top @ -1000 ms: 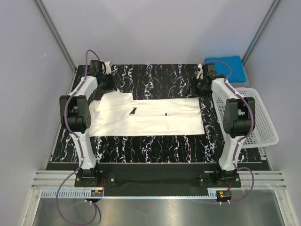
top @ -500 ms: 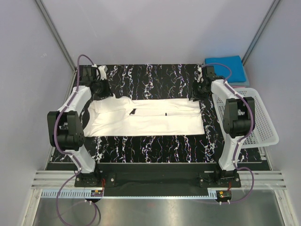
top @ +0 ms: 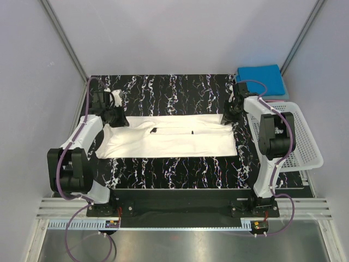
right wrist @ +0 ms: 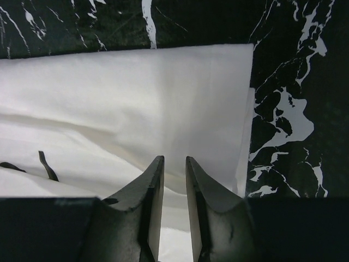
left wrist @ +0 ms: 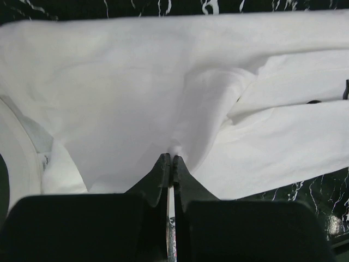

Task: Fold and stack the t-shirts
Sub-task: Fold the tshirt

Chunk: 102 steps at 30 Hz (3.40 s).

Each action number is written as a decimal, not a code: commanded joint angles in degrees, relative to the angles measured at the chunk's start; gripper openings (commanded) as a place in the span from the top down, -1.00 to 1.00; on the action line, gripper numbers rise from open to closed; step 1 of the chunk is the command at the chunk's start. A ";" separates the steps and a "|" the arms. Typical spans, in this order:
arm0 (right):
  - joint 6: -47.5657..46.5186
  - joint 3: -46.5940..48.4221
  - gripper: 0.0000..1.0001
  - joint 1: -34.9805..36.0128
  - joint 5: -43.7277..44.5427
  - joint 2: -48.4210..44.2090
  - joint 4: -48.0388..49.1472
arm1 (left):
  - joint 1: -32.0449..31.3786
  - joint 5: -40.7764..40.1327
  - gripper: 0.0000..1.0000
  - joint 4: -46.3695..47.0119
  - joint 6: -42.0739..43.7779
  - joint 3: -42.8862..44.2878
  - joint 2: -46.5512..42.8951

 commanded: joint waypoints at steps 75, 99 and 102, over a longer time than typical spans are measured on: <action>2.48 22.40 0.35 0.29 16.95 11.83 -7.58 | 3.64 -15.86 -0.10 -11.67 -14.04 34.45 34.70; 5.21 2.71 0.55 0.29 17.45 1.27 -4.00 | -1.99 -28.07 -0.17 -13.96 -11.49 17.57 26.17; 4.68 2.54 1.00 0.29 19.39 1.36 -3.21 | -1.46 -29.40 -0.17 -14.59 -11.49 18.54 28.02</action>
